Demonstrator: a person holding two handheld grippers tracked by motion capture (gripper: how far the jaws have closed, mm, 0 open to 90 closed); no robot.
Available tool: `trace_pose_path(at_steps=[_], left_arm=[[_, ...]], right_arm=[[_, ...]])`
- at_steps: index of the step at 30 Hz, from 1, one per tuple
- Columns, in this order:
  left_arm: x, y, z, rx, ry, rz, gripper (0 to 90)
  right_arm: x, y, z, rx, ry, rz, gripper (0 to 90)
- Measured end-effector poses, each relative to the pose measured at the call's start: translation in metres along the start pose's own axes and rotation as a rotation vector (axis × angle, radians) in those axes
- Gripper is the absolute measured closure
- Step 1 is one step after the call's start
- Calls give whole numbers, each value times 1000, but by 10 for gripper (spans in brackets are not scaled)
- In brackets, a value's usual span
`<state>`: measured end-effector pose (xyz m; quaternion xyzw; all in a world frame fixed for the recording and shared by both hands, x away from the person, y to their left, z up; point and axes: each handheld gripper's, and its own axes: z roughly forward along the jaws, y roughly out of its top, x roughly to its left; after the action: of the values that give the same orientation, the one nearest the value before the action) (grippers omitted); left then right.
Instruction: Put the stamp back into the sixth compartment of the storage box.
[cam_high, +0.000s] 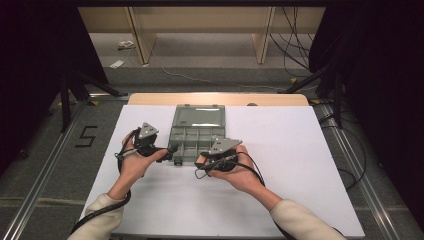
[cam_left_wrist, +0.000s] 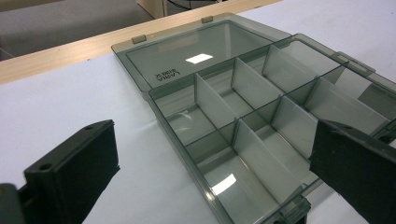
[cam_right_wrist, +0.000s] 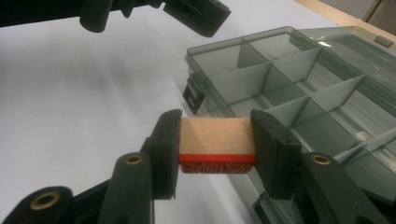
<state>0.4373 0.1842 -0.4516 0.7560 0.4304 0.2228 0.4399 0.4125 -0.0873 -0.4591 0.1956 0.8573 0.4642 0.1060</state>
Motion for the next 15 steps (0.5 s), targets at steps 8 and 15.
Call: trace_pose_path(at_steps=[8,15], left_arm=[[0,0,0,0,-1,0,5],[0,1,0,-2,-3,0,5]], right_arm=[[-3,3,2,-6,-8,4,560],[-6,6,3,-14,-12,1,560]])
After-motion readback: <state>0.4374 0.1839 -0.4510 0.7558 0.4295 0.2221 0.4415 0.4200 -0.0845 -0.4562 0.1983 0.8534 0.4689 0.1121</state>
